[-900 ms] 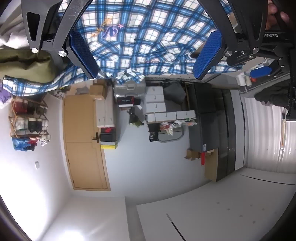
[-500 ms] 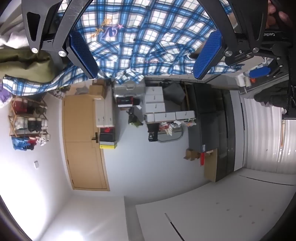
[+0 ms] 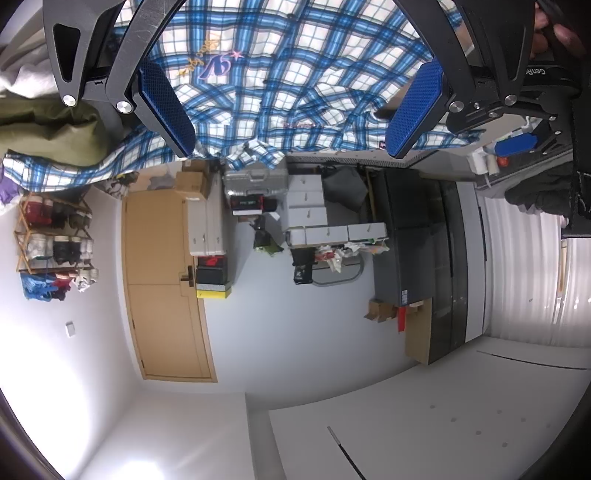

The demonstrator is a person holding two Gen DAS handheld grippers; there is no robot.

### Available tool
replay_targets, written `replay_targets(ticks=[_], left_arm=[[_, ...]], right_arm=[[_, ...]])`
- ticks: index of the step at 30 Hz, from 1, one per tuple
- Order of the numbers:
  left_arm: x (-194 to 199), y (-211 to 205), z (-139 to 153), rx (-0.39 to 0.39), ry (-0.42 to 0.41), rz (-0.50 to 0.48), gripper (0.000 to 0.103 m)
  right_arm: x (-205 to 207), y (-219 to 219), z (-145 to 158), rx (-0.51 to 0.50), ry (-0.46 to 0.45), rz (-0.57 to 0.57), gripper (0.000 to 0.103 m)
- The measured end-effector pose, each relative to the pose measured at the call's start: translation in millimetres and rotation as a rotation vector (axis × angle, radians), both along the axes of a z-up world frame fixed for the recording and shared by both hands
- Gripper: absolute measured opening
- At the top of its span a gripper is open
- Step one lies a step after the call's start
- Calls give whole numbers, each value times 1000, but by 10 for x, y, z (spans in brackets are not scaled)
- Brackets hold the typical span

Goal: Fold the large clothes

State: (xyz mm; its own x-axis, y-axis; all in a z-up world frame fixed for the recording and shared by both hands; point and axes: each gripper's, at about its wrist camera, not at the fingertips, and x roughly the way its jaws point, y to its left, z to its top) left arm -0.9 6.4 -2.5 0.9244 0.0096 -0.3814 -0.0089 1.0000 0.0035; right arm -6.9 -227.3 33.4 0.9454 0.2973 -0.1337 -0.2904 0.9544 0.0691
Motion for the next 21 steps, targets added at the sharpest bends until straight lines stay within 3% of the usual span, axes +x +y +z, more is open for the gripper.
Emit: replay_targets(ticks=[21], left_arm=[[46,59,-71,-19,22,11,102]], right_arm=[[-2,-31,-49,14,23,-1,103]])
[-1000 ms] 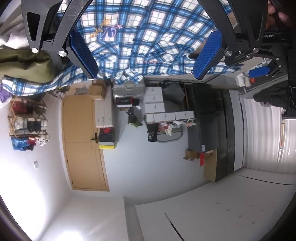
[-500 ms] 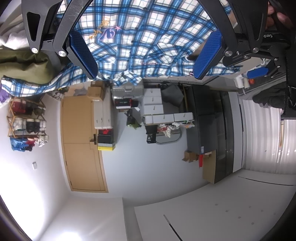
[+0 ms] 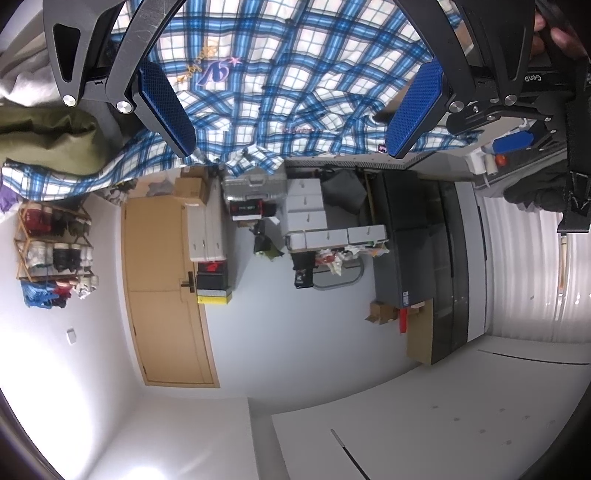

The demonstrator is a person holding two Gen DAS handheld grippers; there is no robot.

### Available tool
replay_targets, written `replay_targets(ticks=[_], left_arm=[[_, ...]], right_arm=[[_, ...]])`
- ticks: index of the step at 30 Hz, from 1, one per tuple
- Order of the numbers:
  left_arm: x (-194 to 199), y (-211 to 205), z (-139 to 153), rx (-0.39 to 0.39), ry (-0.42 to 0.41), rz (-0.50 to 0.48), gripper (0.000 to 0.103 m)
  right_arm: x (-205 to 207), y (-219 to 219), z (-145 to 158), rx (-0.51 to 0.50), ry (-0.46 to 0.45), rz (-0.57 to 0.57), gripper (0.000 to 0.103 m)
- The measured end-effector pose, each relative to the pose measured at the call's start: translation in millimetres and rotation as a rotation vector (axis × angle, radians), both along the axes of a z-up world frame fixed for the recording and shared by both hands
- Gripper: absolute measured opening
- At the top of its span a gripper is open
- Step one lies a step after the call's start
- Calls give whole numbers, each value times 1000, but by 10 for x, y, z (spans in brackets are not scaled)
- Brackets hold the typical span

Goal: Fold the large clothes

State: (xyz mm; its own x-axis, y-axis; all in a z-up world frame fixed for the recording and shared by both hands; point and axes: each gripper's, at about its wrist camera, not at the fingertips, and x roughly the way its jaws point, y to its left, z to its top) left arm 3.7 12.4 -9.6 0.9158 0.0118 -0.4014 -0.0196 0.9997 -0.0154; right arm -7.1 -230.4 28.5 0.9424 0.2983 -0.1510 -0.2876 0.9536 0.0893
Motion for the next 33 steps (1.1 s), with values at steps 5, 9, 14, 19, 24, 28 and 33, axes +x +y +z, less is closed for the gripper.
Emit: replay_targets(ticks=[5,9,14,19,24,28,33], left_arm=[[-2,8,-10,-1,3,3,102],[-7,6,-13,-1,4,3,102],[-3,20,-18,-4,8,4,102],[-1,26,-24,-3,10,3,102],[12,25,-39,-2,16,2,102],[30,36,-62,-2,22,3,102],[71,28,-90,-1,31,3,102]], right_arm=[[-9,0,-10,4,5,3,103],[-12,-1,-10,3,4,4,103],[-11,7,-13,3,4,4,103],[-6,4,-16,5,11,4,103],[-4,1,-22,4,13,3,103],[9,-17,-41,5,19,2,103],[47,-40,-73,11,33,-5,103]])
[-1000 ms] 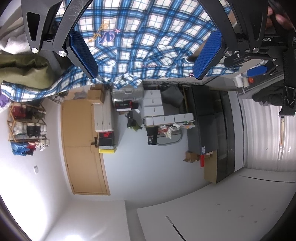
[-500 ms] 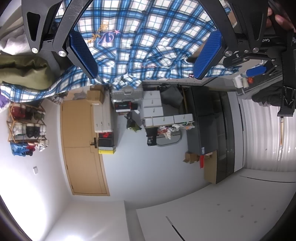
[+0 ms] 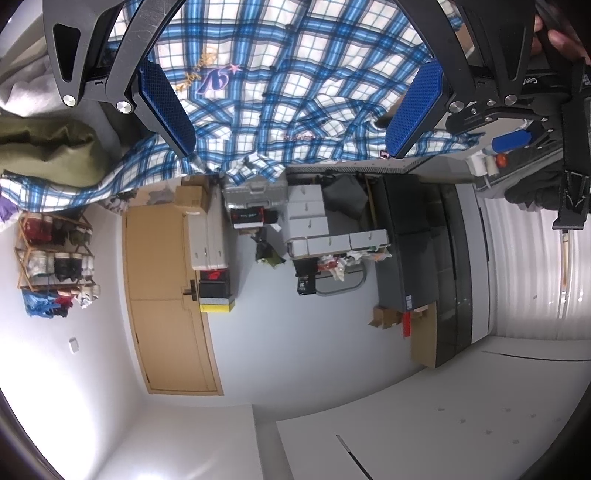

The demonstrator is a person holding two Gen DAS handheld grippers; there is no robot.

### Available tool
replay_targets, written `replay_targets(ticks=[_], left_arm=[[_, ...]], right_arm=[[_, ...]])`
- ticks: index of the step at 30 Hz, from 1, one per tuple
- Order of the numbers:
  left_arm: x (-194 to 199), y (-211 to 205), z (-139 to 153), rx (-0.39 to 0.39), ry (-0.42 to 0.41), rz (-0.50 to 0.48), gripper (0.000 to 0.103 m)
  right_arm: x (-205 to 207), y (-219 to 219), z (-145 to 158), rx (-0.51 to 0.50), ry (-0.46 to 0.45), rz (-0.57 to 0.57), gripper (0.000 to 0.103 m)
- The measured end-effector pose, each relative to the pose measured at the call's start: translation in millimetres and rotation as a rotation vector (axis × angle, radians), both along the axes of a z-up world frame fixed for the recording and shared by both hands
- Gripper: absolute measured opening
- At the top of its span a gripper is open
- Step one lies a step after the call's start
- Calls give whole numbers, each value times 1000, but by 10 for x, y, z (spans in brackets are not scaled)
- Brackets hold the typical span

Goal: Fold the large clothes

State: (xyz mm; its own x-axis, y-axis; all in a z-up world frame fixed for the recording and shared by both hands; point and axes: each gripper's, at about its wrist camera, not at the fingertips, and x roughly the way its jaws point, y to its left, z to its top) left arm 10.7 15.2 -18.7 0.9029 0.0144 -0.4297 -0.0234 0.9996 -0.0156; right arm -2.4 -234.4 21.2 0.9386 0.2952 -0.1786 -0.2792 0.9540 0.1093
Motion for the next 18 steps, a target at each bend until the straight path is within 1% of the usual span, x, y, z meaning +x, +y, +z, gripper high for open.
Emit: replay_targets(ticks=[5,8,10,12,13,17,18], left_arm=[[76,2,-37,0,-8,-3,102],[207,26,-97,-42,9,-37,102],[275,40,-143,-67,16,-60,102],[361,38,-220,-81,33,-84,102],[403,27,-253,-85,41,-93,102],[595,-36,-411,-85,90,-125,102],[652,-55,-450,-86,107,-129,102]], right_arm=[[102,-26,-64,-8,17,-18,103],[211,-101,-97,-6,45,-42,103],[329,-295,-90,35,77,-51,103],[449,-600,-69,88,105,-84,103],[494,-746,-54,100,118,-117,103],[706,-1596,1,180,200,-282,103],[735,-1731,1,192,214,-309,103]])
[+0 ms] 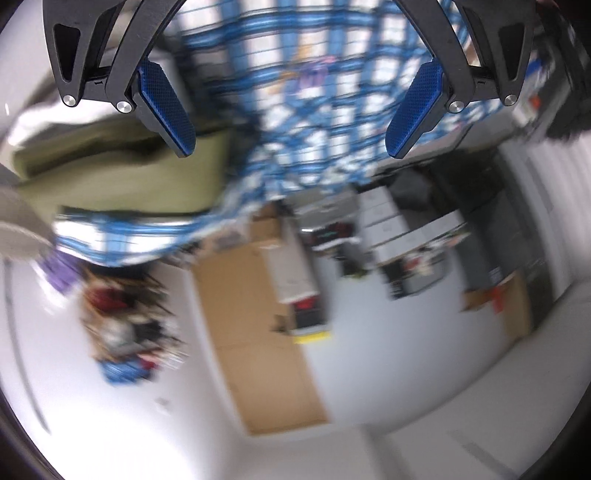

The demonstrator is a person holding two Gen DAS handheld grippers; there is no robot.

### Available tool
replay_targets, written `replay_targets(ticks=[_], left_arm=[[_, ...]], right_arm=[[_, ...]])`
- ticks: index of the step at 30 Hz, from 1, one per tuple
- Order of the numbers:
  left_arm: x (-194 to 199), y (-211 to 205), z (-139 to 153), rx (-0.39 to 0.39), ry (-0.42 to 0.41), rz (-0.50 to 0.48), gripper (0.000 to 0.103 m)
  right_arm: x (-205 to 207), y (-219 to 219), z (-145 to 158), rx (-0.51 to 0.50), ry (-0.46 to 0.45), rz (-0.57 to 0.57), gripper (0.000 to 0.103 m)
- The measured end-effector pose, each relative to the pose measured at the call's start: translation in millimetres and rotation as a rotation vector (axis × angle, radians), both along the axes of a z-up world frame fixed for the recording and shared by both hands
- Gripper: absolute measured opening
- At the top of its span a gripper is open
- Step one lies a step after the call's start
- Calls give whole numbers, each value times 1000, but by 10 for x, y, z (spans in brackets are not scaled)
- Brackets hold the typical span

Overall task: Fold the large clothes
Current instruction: 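Grasp the plaid shirt sleeve cuff with the right gripper and lift it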

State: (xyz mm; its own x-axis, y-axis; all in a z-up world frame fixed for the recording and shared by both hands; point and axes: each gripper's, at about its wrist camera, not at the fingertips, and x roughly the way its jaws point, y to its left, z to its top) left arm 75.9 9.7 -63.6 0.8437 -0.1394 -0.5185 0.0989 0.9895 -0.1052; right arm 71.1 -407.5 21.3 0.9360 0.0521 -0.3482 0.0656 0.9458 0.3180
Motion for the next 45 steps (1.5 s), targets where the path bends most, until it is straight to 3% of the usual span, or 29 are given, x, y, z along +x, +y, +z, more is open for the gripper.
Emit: replay_targets(ticks=[3,7,13,16,17,20,23,25,27,29,32,37,41,44,45], left_arm=[[131,-22,-107,-14,52,-20,102],[230,-42,-165,-23,95,-39,102],[364,-28,-210,-23,126,-44,102],[414,-14,-231,-11,134,-45,102],[427,-13,-237,-5,135,-42,102],[453,16,-253,-7,150,-41,102],[468,26,-270,-7,161,-39,102],[466,36,-271,-4,163,-38,102],[478,24,-264,-5,162,-33,102],[488,52,-266,3,152,-13,102],[492,81,-277,-4,156,-13,102],[505,100,-293,-1,158,-16,102],[489,169,-276,2,142,-5,102],[487,242,-264,-14,134,17,102],[494,267,-265,-18,135,22,102]], right_arm=[[162,-622,18,46,69,-120,103],[369,-1204,-34,159,132,-162,103],[765,-1737,-219,363,221,-187,101],[925,-1817,-307,393,297,-222,97],[997,-1821,-321,387,318,-237,96],[1127,-1790,-236,293,350,-325,76],[1291,-1768,-171,220,377,-362,63],[1374,-1801,-151,186,395,-402,50],[1419,-1843,-121,169,393,-427,29],[1429,-1884,-79,176,380,-424,17],[1404,-1961,-80,252,337,-408,11],[1321,-1981,58,301,235,-391,9],[1424,-1830,360,192,185,-383,9],[1574,-1434,734,18,114,-301,9],[1610,-1348,799,0,98,-279,9]])
